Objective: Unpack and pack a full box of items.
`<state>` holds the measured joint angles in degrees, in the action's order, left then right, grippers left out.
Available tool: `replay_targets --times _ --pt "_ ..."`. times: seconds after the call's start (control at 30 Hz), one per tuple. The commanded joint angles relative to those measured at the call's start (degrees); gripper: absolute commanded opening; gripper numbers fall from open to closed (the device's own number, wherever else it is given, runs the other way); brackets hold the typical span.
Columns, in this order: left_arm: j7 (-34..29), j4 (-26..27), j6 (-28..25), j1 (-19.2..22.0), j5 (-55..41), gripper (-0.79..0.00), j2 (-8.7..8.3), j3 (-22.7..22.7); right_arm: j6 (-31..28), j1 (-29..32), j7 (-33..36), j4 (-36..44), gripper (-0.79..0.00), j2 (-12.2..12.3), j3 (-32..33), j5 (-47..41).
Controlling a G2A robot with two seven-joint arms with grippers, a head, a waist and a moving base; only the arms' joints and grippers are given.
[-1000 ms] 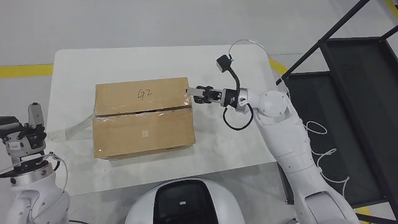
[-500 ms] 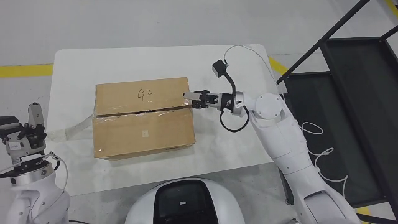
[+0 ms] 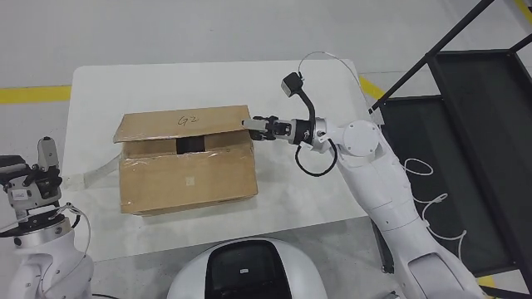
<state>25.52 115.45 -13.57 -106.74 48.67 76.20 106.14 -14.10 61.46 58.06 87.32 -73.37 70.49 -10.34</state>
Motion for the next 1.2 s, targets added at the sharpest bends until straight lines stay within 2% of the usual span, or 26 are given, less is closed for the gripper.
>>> replay_targets --times 0.0,0.3,0.6,0.93,1.1,1.17 --pt "0.0 0.0 0.0 0.0 0.0 0.000 0.00 0.0 -0.5 -0.7 -0.8 -0.3 0.000 -0.1 -0.4 0.0" --pt "0.0 0.0 0.0 0.0 0.0 0.000 0.00 0.0 -4.9 -4.4 -6.6 -0.6 0.000 -0.6 -3.3 1.8" --pt "0.0 0.0 0.0 0.0 0.0 0.000 0.00 0.0 -7.5 -7.8 -17.2 -3.8 0.000 -1.9 -7.7 5.6" --pt "0.0 0.0 0.0 0.0 0.0 0.000 0.00 0.0 -12.1 -12.4 -25.1 -12.4 -0.009 -3.9 -13.6 9.3" --pt "0.0 0.0 0.0 0.0 0.0 0.000 0.00 0.0 -12.1 -15.5 -30.1 -16.4 0.000 -5.2 -16.8 14.4" --pt "0.0 0.0 0.0 0.0 0.0 0.000 0.00 0.0 -11.8 -16.9 -31.7 -18.8 0.000 -5.8 -17.7 13.8"
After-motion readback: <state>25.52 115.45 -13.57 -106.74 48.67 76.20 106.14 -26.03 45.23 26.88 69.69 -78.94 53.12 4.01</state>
